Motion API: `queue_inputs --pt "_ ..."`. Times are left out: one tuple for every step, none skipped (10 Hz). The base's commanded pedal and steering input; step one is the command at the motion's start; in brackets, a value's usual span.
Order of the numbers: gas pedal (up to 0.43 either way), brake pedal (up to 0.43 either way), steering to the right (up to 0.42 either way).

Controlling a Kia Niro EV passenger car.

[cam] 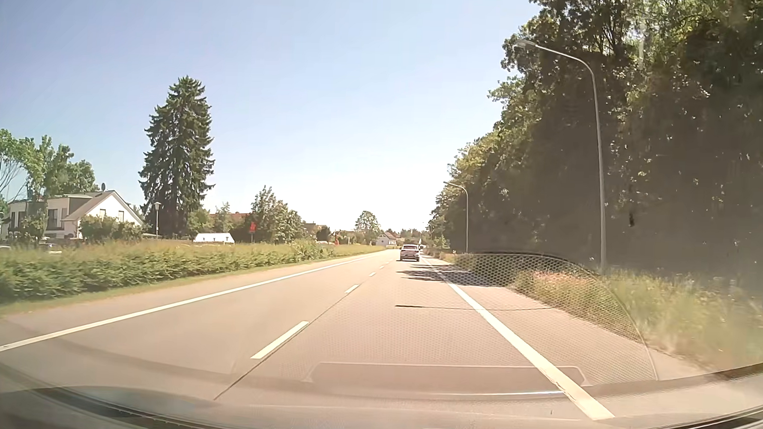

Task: Follow the waypoints while adhering to traffic rules and regulations

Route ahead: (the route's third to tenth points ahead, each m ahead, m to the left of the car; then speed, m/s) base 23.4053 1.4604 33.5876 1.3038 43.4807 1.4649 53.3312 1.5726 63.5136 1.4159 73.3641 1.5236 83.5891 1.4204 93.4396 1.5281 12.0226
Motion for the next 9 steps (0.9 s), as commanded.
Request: queue_inputs --pt "0.039 0.03 0.0" --pt "0.039 0.03 0.0" --pt "0.039 0.03 0.0" --pt "0.039 0.03 0.0" --pt "0.039 0.03 0.0" --pt "0.039 0.03 0.0" --pt "0.039 0.03 0.0" --pt "0.039 0.03 0.0" --pt "0.039 0.03 0.0"
